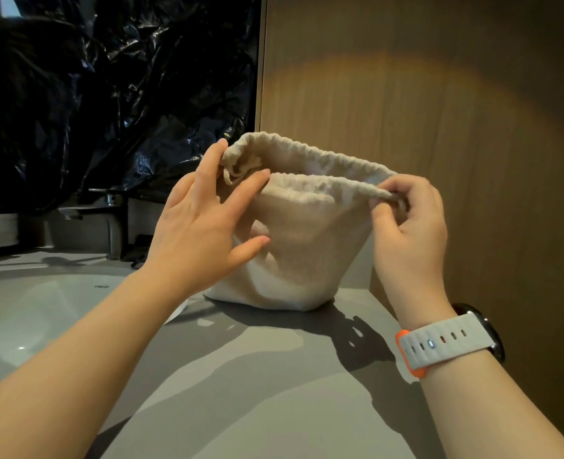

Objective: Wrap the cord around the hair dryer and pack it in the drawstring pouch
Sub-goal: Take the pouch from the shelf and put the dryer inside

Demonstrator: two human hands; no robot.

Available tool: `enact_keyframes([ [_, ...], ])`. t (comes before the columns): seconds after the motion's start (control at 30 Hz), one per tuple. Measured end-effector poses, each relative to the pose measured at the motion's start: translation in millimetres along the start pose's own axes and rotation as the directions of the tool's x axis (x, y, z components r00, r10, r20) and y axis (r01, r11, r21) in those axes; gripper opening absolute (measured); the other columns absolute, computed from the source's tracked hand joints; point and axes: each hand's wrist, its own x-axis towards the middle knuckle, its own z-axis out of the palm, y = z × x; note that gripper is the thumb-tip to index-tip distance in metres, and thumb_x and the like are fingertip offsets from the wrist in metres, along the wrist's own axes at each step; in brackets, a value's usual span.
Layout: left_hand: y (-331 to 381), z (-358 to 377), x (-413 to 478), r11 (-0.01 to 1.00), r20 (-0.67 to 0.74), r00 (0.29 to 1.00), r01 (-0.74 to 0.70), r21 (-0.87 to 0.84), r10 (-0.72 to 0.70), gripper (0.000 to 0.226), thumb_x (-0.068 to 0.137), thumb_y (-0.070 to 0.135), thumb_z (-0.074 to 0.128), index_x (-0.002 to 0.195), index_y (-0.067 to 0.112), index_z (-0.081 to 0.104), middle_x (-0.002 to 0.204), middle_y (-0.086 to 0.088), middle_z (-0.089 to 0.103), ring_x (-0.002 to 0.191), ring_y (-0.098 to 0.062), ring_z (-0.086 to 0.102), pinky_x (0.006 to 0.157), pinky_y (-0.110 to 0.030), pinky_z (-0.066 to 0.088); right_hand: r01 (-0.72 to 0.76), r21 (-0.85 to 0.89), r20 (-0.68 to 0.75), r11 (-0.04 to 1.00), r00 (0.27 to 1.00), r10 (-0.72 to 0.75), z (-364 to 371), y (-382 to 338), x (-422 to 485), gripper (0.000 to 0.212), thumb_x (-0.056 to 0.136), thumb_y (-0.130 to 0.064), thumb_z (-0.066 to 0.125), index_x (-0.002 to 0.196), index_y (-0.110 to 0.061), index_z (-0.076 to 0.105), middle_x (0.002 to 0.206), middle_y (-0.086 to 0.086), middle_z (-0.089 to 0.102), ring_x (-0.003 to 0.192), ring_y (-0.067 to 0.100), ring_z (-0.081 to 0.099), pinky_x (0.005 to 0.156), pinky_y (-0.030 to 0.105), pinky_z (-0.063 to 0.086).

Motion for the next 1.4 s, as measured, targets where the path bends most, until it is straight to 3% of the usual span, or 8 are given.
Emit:
enact_keyframes([
  [0.23,3,-3,0,0.989,0.001,0.994,0.106,-0.108,-0.106,0.073,0.074,0.065,0.05,0.139,0.037,0.03,0.144,-0.01,0.026,0.11,-0.031,0.044,0.102,-0.041,0.026,-0.148,0.167,0.067,0.975,0.988,0.138,1,-8,-3,0.027,0.093,-0.011,0.051,0.084,-0.036,0.049,0.083,-0.017,0.054,0.085,0.012,0.057,0.08,0.04,0.054],
  [0.4,1,-5,0,0.976,0.008,0.986,0.164,-0.141,-0.165,0.093,0.061,0.056,0.071,0.141,0.035,0.027,0.129,-0.004,0.034,0.111,-0.031,0.046,0.101,-0.032,0.016,-0.261,0.289,0.135,0.921,0.964,0.231,1,-17,-6,0.022,0.097,-0.011,0.045,0.088,-0.031,0.045,0.081,-0.001,0.059,0.059,0.017,0.063,0.05,0.032,0.056],
  [0.57,1,-10,1,0.978,0.009,0.991,0.133,-0.159,-0.133,0.101,0.053,0.058,0.078,0.14,0.024,0.04,0.105,-0.008,0.043,0.104,-0.025,0.039,0.1,-0.027,0.016,-0.241,0.387,0.134,0.89,0.97,0.204,0,-16,-7,0.026,0.094,-0.01,0.051,0.102,-0.032,0.042,0.094,-0.005,0.052,0.075,0.004,0.063,0.065,0.023,0.056],
  [0.8,-14,-7,-4,0.995,0.07,0.998,0.004,-0.095,0.003,0.068,0.046,0.06,0.081,0.1,0.02,0.071,0.079,0.0,0.034,0.076,-0.018,0.033,0.074,-0.028,0.02,-0.124,0.004,0.453,0.992,0.885,0.109,3,-8,-20,0.089,0.068,-0.014,0.08,0.132,-0.041,0.025,0.095,-0.01,0.037,0.081,-0.001,0.041,0.07,0.004,0.038],
  [0.9,-15,-4,-7,0.994,0.073,0.994,-0.074,-0.082,0.08,0.039,0.046,0.043,0.09,0.066,0.015,0.071,0.072,-0.001,0.031,0.068,-0.019,0.032,0.066,-0.031,0.022,0.097,-0.279,0.594,0.955,0.799,0.093,8,-1,-24,0.068,0.074,-0.013,0.074,0.133,-0.026,0.043,0.091,-0.008,0.034,0.095,0.012,0.042,0.065,0.011,0.029],
  [1.03,-7,-1,-20,0.979,0.146,0.979,-0.117,-0.168,0.142,0.03,0.054,0.024,0.089,0.055,0.01,0.062,0.07,-0.003,0.039,0.061,-0.024,0.043,0.055,-0.03,0.028,0.155,-0.41,0.637,0.899,0.754,0.16,9,1,-30,0.008,0.082,-0.025,0.068,0.081,-0.019,0.063,0.073,-0.005,0.035,0.066,0.009,0.037,0.058,0.009,0.031],
  [1.23,2,-11,-29,0.972,0.433,0.879,-0.121,-0.2,0.199,0.046,0.081,0.064,0.044,0.065,0.021,0.05,0.07,0.0,0.055,0.066,-0.023,0.049,0.057,-0.031,0.029,-0.044,-0.41,0.623,0.911,0.716,0.316,-4,5,-41,0.006,0.087,-0.005,0.05,0.084,-0.002,0.055,0.091,0.008,0.048,0.077,0.019,0.045,0.056,0.017,0.037],
  [1.4,3,-20,-49,0.958,0.655,0.745,0.078,-0.275,0.127,0.05,0.064,0.072,0.058,0.067,0.025,0.04,0.063,0.006,0.054,0.065,-0.014,0.05,0.056,-0.029,0.036,-0.149,-0.387,0.688,0.91,0.61,0.392,-28,1,-53,0.023,0.087,-0.021,0.06,0.076,0.0,0.056,0.067,0.014,0.056,0.057,0.015,0.044,0.055,0.027,0.033],
])
